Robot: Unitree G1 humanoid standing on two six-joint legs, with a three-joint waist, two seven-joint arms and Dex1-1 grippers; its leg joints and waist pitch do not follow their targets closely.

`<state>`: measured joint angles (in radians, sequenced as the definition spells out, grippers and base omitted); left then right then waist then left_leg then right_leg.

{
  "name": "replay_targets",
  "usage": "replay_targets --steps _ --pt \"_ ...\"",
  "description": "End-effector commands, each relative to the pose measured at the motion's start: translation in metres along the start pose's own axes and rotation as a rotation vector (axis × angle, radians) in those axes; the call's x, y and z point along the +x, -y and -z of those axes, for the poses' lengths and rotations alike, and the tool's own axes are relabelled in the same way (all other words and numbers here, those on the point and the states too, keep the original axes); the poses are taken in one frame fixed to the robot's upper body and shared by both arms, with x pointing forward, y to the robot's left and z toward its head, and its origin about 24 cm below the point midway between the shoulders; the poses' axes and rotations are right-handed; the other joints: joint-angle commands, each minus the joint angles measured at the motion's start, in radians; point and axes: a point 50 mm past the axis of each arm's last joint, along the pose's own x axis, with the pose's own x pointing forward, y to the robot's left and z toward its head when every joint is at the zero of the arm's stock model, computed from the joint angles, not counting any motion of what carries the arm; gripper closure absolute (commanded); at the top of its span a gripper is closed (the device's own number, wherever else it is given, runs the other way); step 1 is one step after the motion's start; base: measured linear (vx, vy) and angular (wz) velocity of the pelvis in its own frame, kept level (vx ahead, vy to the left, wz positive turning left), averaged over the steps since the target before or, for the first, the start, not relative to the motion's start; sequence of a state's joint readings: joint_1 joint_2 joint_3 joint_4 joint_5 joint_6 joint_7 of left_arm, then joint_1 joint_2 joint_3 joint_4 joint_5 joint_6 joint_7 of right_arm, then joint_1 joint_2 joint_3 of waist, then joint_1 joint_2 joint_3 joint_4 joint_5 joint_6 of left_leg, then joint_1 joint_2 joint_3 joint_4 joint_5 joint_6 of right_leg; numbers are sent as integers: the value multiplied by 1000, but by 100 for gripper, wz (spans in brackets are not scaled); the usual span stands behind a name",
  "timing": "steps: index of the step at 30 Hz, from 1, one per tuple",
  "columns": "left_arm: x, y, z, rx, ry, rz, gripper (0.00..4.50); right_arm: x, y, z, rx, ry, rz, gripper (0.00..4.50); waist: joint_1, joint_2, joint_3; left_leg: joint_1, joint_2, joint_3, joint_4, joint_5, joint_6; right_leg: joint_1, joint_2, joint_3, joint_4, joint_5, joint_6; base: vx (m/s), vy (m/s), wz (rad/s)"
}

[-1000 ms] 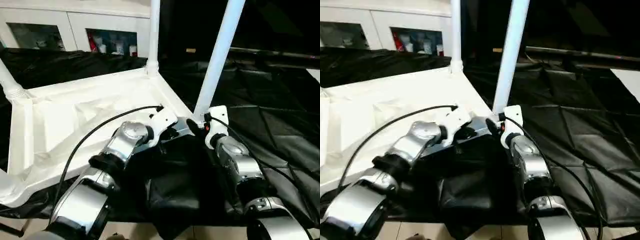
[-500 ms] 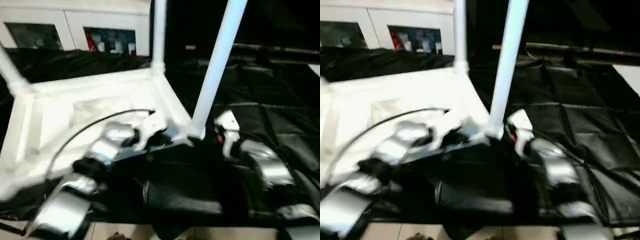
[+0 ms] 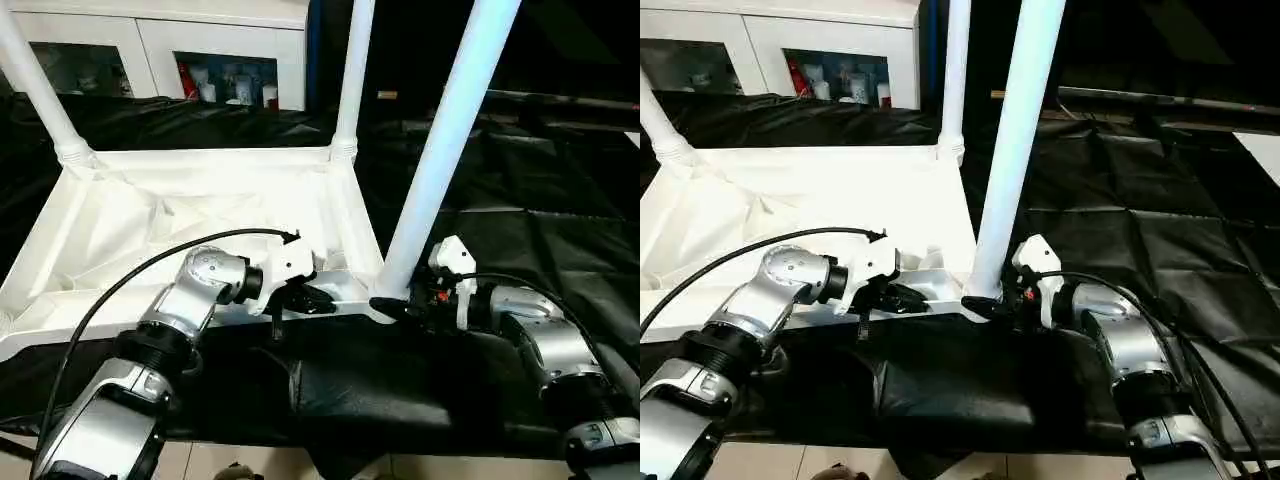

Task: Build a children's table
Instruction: Rotate leg to tighten

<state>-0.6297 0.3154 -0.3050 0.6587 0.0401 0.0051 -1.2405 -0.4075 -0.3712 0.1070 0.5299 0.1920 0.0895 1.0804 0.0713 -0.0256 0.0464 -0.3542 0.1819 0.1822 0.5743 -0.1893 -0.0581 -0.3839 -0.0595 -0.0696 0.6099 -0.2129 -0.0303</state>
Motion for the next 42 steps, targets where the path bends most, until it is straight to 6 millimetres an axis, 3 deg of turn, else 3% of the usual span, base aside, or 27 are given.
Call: replay_targets --steps 1,5,6,9,10,13,15,16,17,20,22,25,26,29,34,39,42 --pt "6 6 0 -2 8 36 450 2 -5 1 19 10 -24 141 4 -2 -53 4 63 -17 -58 -140 81 48 -97 57 -74 -116 -230 0 0 0" --pt "13 -1 2 -16 -14 -74 450 7 2 10 94 32 120 168 4 -3 -52 4 61 -17 -59 -150 72 46 -96 57 -76 -136 -228 0 0 0" --pt "15 -3 2 -25 -25 -109 450 8 4 12 105 24 160 168 -1 -3 -45 8 58 -19 -62 -187 53 41 -98 57 -87 -215 -215 0 0 0" --pt "25 -10 1 -56 -42 -212 450 15 8 22 154 -6 312 175 -5 -10 -44 13 57 -21 -64 -219 34 38 -98 58 -97 -319 -180 0 0 0" --pt "32 -12 -1 -68 -46 -249 450 20 9 25 181 -12 393 176 -6 -7 -44 14 57 -22 -65 -226 29 36 -100 59 -98 -342 -172 0 0 0" --pt "51 -17 -12 -104 -42 -358 450 35 10 31 239 -32 593 178 -12 -8 -47 12 58 -25 -69 -215 10 36 -97 60 -94 -318 -166 0 0 0" --pt "57 -18 -17 -113 -35 -381 450 42 9 31 253 -37 636 178 -14 -8 -47 11 57 -25 -69 -219 10 36 -97 60 -94 -290 -171 0 0 0" --pt "65 -18 -23 -115 -22 -394 450 52 7 28 266 -37 668 178 -12 -3 -49 14 57 -23 -67 -219 14 33 -99 63 -94 -271 -175 0 0 0" --pt "76 -16 -33 -102 1 -393 450 67 3 21 265 -31 693 178 -15 -8 -50 9 55 -24 -67 -208 18 38 -98 63 -91 -254 -175 0 0 0" --pt "80 -14 -39 -83 17 -369 450 76 0 15 236 -16 673 178 -14 -5 -50 8 52 -22 -64 -195 28 39 -99 63 -94 -245 -171 0 0 0" --pt "79 -13 -39 -61 22 -341 450 77 0 8 223 30 635 108 -12 -9 -51 4 51 -21 -64 -181 44 43 -98 62 -92 -223 -168 0 0 0" --pt "72 -12 -32 -53 23 -308 450 69 4 2 184 75 597 99 -12 -10 -52 3 53 -21 -64 -171 54 43 -97 61 -88 -198 -176 0 0 0" --pt "70 -12 -30 -53 23 -300 450 67 6 0 168 86 588 74 -11 -9 -51 3 52 -20 -62 -176 60 44 -98 61 -90 -200 -178 0 0 0" --pt "66 -12 -27 -50 22 -285 450 61 9 -1 163 101 562 74 -12 -11 -51 2 54 -21 -63 -169 66 45 -98 61 -88 -190 -182 0 0 0" --pt "39 -4 -12 -11 46 -128 450 17 20 0 83 61 352 74 -8 -14 -50 0 56 -18 -59 -156 98 47 -99 60 -87 -183 -198 0 0 0" --pt "22 2 -7 -7 64 -24 450 -3 18 -3 28 44 201 74 -2 -12 -53 1 61 -18 -59 -131 105 48 -97 58 -74 -116 -224 0 0 0" --pt "14 4 -4 -11 58 13 450 -8 16 -2 14 32 146 74 1 -13 -51 1 61 -15 -58 -137 104 47 -97 58 -77 -130 -224 0 0 0"
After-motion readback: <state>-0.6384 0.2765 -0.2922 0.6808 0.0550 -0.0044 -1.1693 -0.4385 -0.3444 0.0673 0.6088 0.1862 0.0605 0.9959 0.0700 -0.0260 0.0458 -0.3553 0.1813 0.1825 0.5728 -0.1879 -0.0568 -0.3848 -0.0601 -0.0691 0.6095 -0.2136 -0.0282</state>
